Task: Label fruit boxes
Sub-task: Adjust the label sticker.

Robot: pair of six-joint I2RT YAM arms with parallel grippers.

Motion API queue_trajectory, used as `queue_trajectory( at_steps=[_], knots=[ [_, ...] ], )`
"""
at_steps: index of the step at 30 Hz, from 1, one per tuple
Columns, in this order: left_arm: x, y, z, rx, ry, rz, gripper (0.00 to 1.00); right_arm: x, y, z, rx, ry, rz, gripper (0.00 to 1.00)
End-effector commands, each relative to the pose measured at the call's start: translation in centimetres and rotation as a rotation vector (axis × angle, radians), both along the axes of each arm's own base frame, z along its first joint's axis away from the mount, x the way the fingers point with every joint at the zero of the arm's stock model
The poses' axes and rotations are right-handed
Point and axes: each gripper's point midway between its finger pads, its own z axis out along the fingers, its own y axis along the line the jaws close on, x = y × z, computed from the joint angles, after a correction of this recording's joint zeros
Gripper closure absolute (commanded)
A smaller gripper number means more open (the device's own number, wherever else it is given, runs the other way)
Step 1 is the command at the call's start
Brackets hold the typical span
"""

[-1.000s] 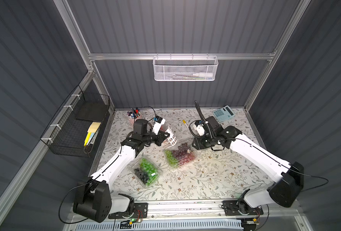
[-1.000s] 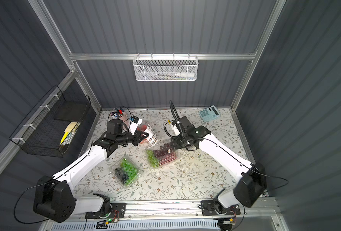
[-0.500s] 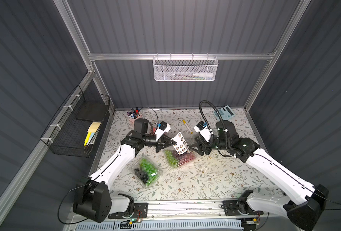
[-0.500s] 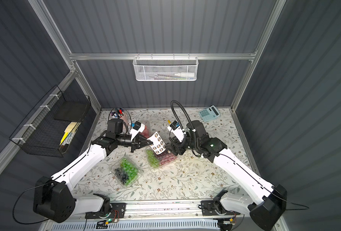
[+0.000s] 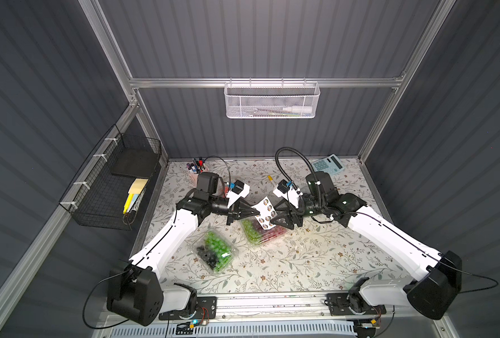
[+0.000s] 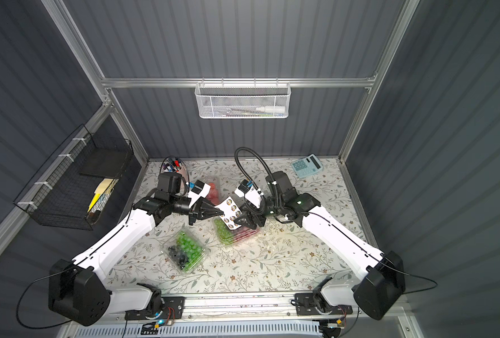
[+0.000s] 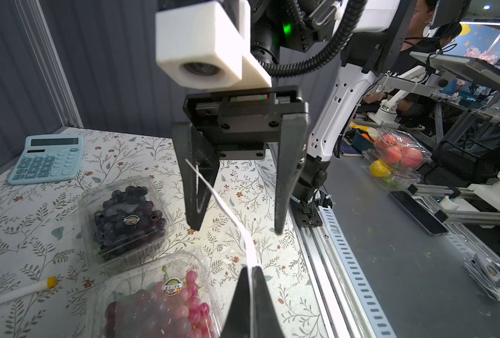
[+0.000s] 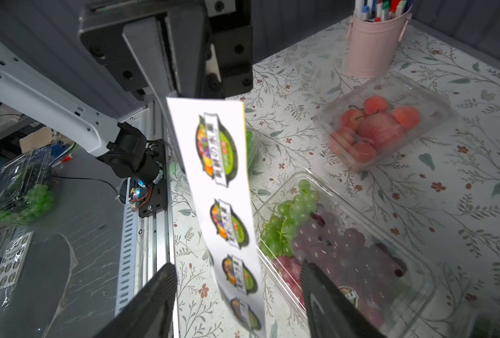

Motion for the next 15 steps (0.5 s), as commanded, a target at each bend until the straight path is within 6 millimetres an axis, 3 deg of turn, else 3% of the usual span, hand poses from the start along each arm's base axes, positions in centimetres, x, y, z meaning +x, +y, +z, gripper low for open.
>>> queue_trajectory(
  at_steps=[1, 15],
  knots=[
    [-0.43, -0.1, 0.96, -0.009, -0.028, -0.018, 1.0, -0.99, 0.23, 1.96, 0.057, -0.02, 0.069, 0.37],
    [-0.33, -0.39, 0.42, 0.012, -0.025, -0.007, 1.0, -1.4, 0.0, 1.91, 0.082, 0.014, 0.097, 0.85]
  ],
)
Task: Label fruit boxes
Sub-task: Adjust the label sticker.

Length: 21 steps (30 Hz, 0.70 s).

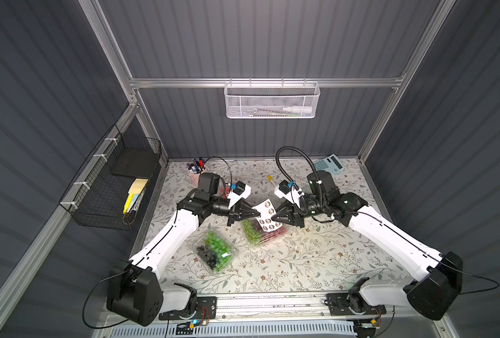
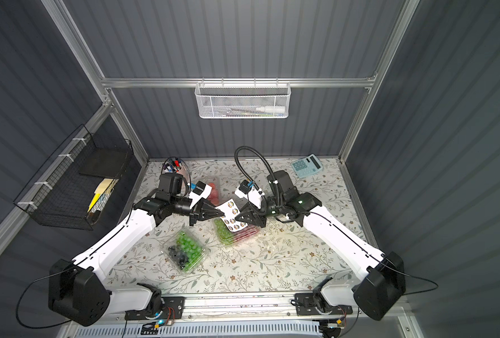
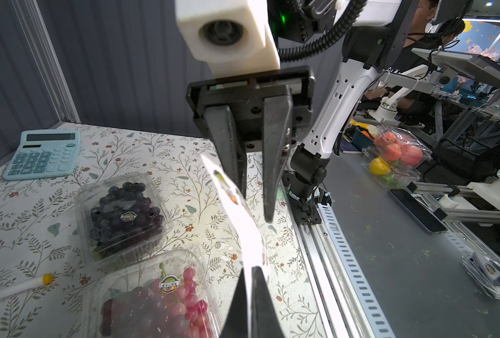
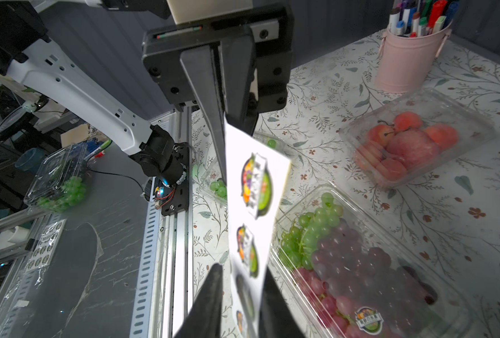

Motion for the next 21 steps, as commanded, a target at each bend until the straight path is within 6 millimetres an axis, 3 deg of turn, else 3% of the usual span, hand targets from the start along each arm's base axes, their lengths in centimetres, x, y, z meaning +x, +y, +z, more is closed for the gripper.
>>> queue_trajectory(
  at_steps=[1, 4, 8, 10, 17, 21],
  knots=[
    [-0.1, -0.1, 0.7, -0.003, -0.024, -0.006, 1.0, -0.4, -0.1, 1.1, 0.034, -0.017, 0.033, 0.9],
    [-0.2, -0.2, 0.7, -0.009, -0.014, -0.013, 0.99, -0.3, 0.0, 1.4, 0.047, -0.029, 0.04, 1.0],
    [-0.5, -0.6, 0.6, -0.017, -0.001, -0.026, 0.8, 0.1, -0.2, 2.1, 0.053, -0.06, 0.026, 1.0],
    [-0.8, -0.8, 0.4, -0.02, 0.003, -0.034, 0.77, 0.3, -0.3, 2.5, 0.061, -0.075, 0.01, 1.0],
    [-1.1, -1.2, 0.1, -0.015, 0.017, -0.048, 0.76, 1.0, -0.3, 4.1, 0.128, -0.138, -0.013, 1.0],
    [-1.0, -1.3, 0.2, -0.013, 0.018, -0.047, 0.82, 1.1, -0.5, 4.3, 0.136, -0.144, -0.017, 1.0]
  ],
)
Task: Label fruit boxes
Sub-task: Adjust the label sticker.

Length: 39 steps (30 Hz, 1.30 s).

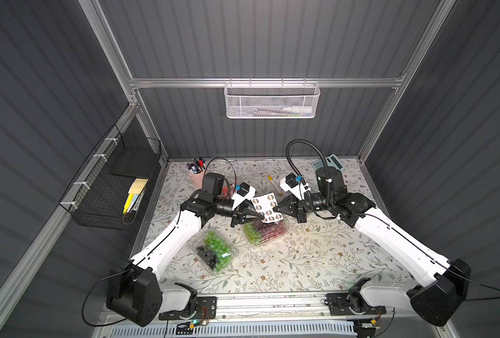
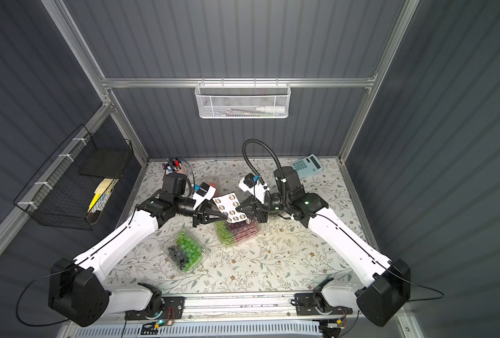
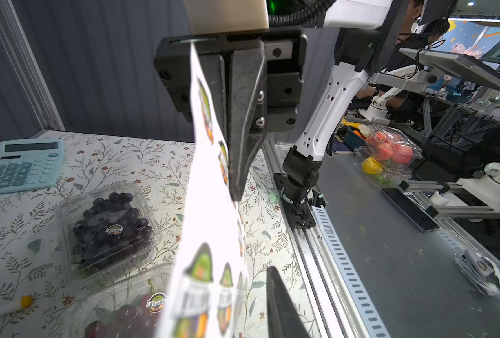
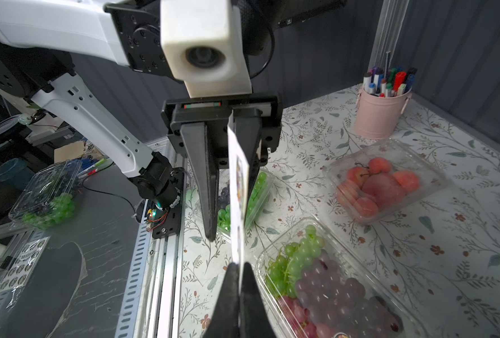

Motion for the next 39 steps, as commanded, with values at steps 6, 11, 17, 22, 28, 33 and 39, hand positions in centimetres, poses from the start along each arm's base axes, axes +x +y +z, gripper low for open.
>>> queue_trajectory(
  at_steps=[6, 11, 17, 22, 28, 33, 39],
  knots=[
    [-0.1, -0.2, 0.0, -0.001, 0.01, -0.002, 0.97, -0.8, 0.0, 0.3, 0.041, 0.0, 0.055, 1.0],
    [0.1, -0.7, 0.1, -0.003, -0.003, -0.003, 1.0, -1.8, 0.4, -0.2, 0.065, 0.032, 0.141, 1.0],
    [-0.1, -1.5, 0.1, 0.004, -0.005, -0.019, 1.0, -1.6, 0.8, -0.6, 0.07, 0.068, 0.157, 1.0],
    [-0.1, -1.8, 0.2, 0.001, -0.012, -0.02, 1.0, -0.8, 0.9, -1.4, 0.05, 0.077, 0.112, 1.0],
    [0.6, -1.8, 0.0, 0.019, -0.016, 0.025, 1.0, -0.8, 0.9, -2.0, 0.05, 0.094, 0.1, 1.0],
    [0.4, -1.9, 0.4, 0.003, -0.016, 0.019, 1.0, 1.5, 0.3, -3.0, 0.003, 0.075, -0.053, 1.0],
    [0.6, -1.9, 0.4, 0.005, -0.02, 0.037, 1.0, 1.3, 0.3, -2.6, 0.027, 0.054, -0.053, 1.0]
  ],
)
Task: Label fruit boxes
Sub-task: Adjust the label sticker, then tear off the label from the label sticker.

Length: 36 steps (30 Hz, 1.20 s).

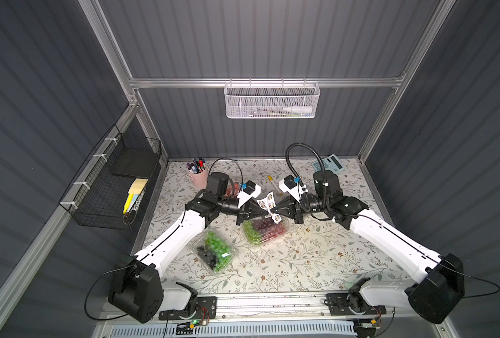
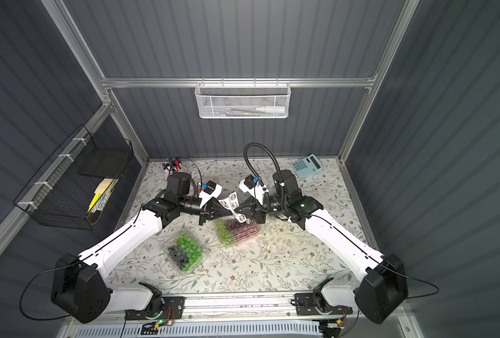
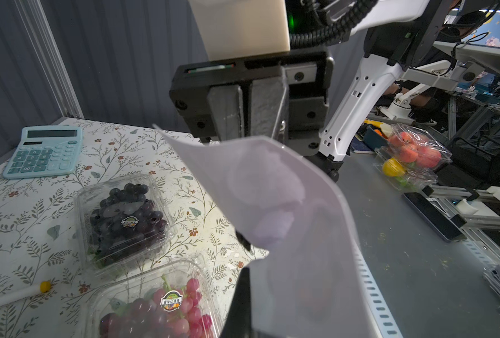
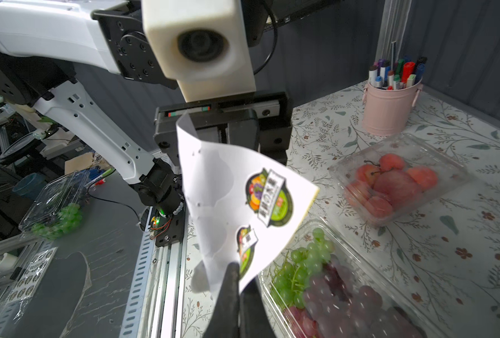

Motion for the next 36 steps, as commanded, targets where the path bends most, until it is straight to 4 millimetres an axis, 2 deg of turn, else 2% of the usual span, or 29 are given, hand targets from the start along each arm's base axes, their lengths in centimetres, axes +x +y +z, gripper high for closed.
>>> queue_trajectory(
  at_steps=[1, 2, 8, 10, 16, 17, 24, 36],
  knots=[
    [-0.6, -0.1, 1.1, -0.03, -0.021, -0.017, 1.0, 0.7, -0.3, -0.4, -0.011, -0.006, -0.052, 1.0],
    [-0.5, -0.1, 1.1, -0.03, -0.024, -0.011, 1.0, 0.7, -0.3, -0.4, -0.011, -0.007, -0.056, 1.0],
    [0.5, -0.1, 0.9, -0.012, -0.029, 0.061, 1.0, 1.8, -1.5, -0.3, -0.033, -0.042, -0.178, 0.85],
    [1.2, 0.0, 0.6, 0.007, -0.027, 0.111, 1.0, 2.0, -2.4, 0.5, -0.028, -0.088, -0.236, 0.82],
    [2.9, 0.2, 0.3, 0.02, -0.014, 0.224, 1.0, 2.6, -5.4, 1.3, -0.059, -0.204, -0.414, 0.59],
    [3.0, 0.2, 0.3, 0.02, -0.009, 0.233, 1.0, 2.4, -5.6, 1.5, -0.058, -0.226, -0.414, 0.57],
    [3.3, 0.2, 0.2, 0.023, -0.006, 0.25, 1.0, 0.1, -5.1, 2.0, -0.008, -0.422, -0.28, 0.58],
    [3.2, 0.1, 0.1, 0.029, -0.003, 0.238, 1.0, 1.8, -2.9, 2.7, 0.022, -0.469, -0.214, 0.59]
  ],
)
